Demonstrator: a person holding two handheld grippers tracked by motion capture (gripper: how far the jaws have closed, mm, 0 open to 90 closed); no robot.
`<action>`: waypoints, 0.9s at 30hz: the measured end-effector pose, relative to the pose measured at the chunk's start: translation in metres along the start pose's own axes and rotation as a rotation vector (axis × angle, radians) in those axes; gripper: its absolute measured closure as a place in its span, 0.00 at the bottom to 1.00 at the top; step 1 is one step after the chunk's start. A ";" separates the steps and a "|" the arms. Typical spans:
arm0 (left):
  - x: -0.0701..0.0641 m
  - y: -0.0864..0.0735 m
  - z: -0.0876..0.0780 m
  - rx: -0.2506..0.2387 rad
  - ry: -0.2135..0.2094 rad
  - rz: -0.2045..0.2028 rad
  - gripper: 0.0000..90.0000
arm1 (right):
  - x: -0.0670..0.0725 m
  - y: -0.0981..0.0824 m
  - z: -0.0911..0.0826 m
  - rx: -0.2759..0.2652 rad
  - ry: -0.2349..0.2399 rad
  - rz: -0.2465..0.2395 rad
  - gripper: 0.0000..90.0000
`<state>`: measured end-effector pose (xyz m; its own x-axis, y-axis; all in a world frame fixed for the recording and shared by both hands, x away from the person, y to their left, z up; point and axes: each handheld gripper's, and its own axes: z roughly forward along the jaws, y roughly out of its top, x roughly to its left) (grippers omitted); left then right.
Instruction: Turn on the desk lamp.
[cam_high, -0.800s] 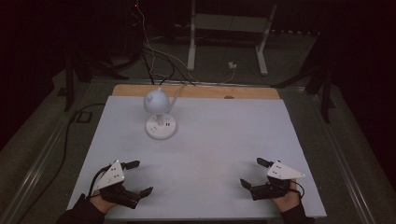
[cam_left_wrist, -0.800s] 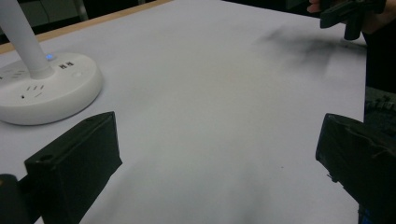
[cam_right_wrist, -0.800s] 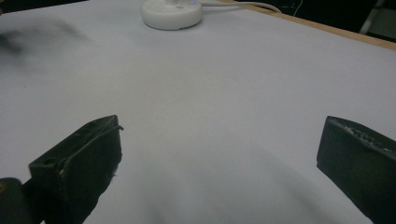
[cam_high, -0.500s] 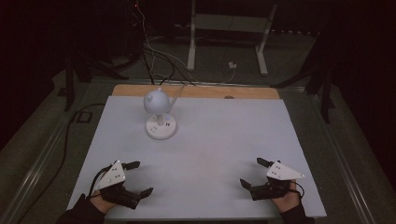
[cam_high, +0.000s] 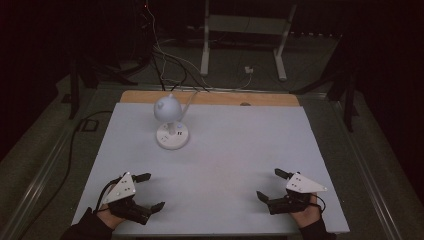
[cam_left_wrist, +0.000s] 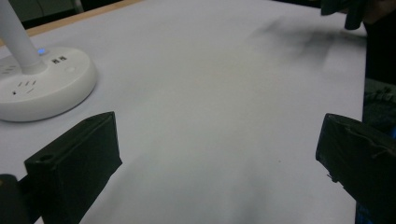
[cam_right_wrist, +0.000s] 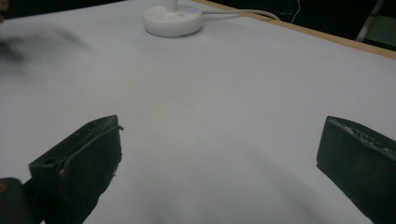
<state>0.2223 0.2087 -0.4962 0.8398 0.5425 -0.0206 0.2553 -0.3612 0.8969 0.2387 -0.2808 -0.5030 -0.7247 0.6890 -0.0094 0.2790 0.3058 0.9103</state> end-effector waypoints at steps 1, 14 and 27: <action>0.000 0.000 0.000 0.000 0.000 0.000 0.00 | 0.000 0.000 0.000 -0.001 0.002 0.001 0.00; -0.005 0.015 0.002 -0.001 -0.042 0.002 0.00 | 0.002 0.002 -0.001 -0.008 -0.004 0.002 0.00; -0.009 0.037 0.013 0.004 -0.088 0.023 0.00 | 0.002 0.003 -0.002 -0.015 -0.006 0.015 0.00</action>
<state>0.2300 0.1806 -0.4682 0.8842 0.4654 -0.0386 0.2370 -0.3760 0.8958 0.2373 -0.2799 -0.4995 -0.7166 0.6975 0.0014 0.2800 0.2858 0.9165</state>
